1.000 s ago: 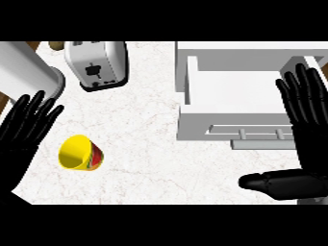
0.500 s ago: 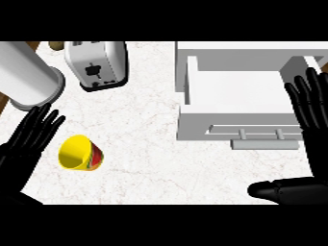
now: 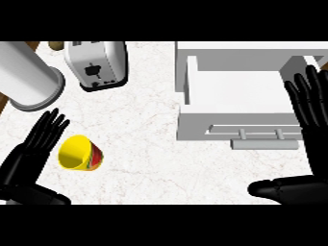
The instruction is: Pick up the cup, place it into the drawer and close the drawer
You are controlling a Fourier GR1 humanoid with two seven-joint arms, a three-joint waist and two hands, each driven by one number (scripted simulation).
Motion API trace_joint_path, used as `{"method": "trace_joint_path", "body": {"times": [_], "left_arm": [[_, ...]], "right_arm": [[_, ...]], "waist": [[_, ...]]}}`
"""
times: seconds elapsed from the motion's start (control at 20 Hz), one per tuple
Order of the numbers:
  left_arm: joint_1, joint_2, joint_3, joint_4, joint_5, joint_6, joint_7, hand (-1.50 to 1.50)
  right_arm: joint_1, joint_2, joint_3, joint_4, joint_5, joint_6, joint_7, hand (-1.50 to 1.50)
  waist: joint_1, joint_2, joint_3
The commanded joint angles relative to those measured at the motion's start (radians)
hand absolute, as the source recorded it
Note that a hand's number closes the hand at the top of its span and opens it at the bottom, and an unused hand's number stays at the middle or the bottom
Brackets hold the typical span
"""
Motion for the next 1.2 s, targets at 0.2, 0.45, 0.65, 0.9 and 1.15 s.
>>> {"method": "trace_joint_path", "body": {"times": [0.2,0.45,0.65,0.9,1.15], "left_arm": [[-0.019,0.019,0.005,0.205,-0.106,-0.043,-0.189,-1.5],[-0.064,0.049,0.019,0.337,-0.134,-0.059,-0.25,-1.5],[-0.173,0.053,0.035,0.515,-0.178,-0.008,-0.332,-1.5],[-0.214,0.104,0.058,0.668,-0.187,-0.042,-0.434,-1.5],[-0.262,0.094,0.032,0.765,-0.232,0.009,-0.497,-1.5]], "right_arm": [[0.016,0.002,0.01,-0.004,0.001,0.012,0.008,-1.5],[-0.062,-0.033,-0.042,0.016,-0.041,0.019,0.044,-1.5],[-0.048,0.006,0.002,0.026,0.0,-0.009,0.024,-1.5],[-0.069,-0.011,-0.014,-0.025,-0.03,-0.015,0.103,-1.5],[-0.081,-0.01,0.009,0.0,-0.008,-0.01,0.105,-1.5]], "waist": [[0.0,0.0,0.0],[0.001,0.0,0.0],[-0.001,0.0,0.0],[-0.003,0.001,0.0],[-0.004,0.002,-0.001]]}}
